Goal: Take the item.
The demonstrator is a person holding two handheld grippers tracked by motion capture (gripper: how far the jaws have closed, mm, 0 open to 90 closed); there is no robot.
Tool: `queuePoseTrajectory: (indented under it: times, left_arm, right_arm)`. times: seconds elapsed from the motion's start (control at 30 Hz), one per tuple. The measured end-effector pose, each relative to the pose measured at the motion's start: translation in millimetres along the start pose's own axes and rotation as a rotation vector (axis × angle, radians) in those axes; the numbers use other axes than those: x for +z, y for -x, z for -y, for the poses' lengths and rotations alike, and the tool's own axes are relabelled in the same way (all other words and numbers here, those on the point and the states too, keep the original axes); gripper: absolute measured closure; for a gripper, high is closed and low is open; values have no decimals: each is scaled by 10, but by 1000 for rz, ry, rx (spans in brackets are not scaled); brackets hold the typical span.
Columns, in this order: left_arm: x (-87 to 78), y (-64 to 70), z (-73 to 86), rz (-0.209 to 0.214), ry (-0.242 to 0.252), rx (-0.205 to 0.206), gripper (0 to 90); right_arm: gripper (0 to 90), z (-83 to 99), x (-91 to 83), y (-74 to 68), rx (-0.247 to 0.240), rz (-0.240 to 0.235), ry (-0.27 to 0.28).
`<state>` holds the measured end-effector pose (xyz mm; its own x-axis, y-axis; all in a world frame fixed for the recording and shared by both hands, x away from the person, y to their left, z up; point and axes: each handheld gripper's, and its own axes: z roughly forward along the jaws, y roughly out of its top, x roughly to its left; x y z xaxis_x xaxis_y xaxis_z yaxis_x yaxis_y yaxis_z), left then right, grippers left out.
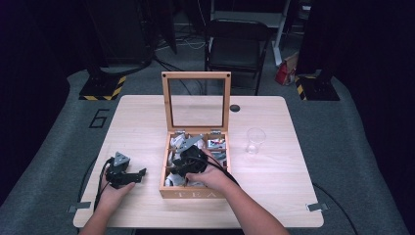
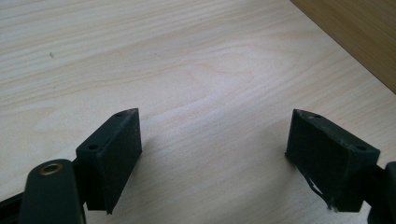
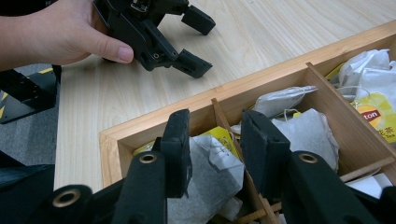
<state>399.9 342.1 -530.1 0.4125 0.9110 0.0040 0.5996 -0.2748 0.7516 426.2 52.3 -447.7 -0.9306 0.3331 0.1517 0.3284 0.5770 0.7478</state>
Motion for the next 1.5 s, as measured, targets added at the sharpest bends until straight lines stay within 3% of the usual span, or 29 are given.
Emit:
queuePoseTrajectory:
  times: [0.27, 0.67, 1.0, 1.13, 1.5]
  left_arm:
    - [-1, 2, 2, 0, 1, -1, 178]
    - [-2, 3, 5, 2, 2, -3, 179]
    - [-3, 3, 6, 2, 2, -3, 179]
    - [-3, 3, 6, 2, 2, -3, 179]
    - [-3, 3, 6, 2, 2, -3, 179]
  right_arm:
    - [631, -22, 29, 9, 5, -24, -27]
    - [773, -6, -4, 4, 4, -53, -69]
    - [774, 11, -20, 19, -15, -36, -86]
    - [872, 12, -21, 23, -26, -11, -92]
    - [900, -9, -85, -18, -19, -29, -84]
